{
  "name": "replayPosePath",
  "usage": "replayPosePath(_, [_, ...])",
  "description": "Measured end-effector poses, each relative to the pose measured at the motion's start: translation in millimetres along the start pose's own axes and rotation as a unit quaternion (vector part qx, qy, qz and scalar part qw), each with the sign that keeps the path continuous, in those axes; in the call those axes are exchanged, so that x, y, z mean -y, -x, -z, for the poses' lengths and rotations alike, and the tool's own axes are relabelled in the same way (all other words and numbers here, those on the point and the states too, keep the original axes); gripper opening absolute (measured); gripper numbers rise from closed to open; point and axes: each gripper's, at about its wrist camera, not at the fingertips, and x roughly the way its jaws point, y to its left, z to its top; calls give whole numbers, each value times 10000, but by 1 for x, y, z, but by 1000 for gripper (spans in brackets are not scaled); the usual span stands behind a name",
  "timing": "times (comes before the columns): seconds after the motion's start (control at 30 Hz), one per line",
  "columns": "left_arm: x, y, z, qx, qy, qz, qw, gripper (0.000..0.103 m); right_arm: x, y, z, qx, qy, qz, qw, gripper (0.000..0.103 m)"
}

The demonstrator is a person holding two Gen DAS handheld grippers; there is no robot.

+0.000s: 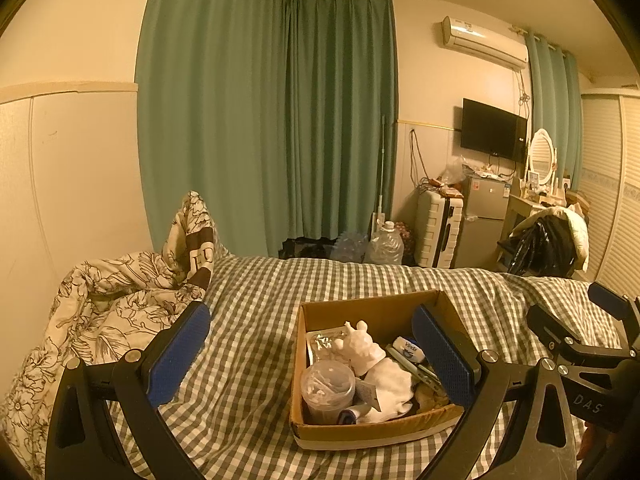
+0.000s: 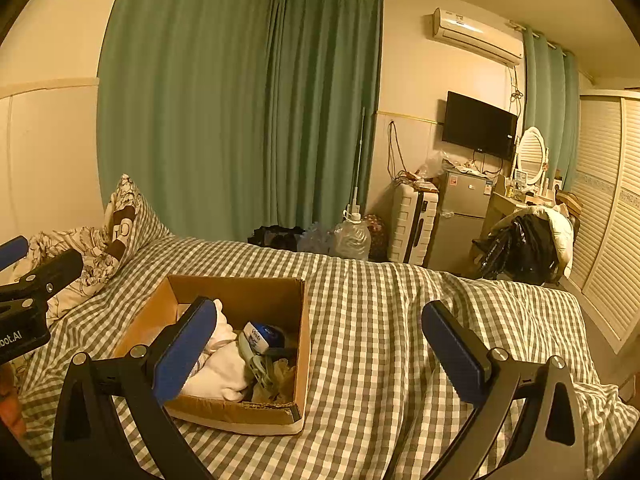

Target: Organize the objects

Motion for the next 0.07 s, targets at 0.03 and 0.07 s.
replayPosePath(0.03, [0,0,0,12,-15,-8,10000,103,0,0,0,-3,5,-3,10000,103])
replayPosePath(0.07, [1,0,0,21,-29,-18,10000,103,0,0,0,-5,11,-2,10000,103])
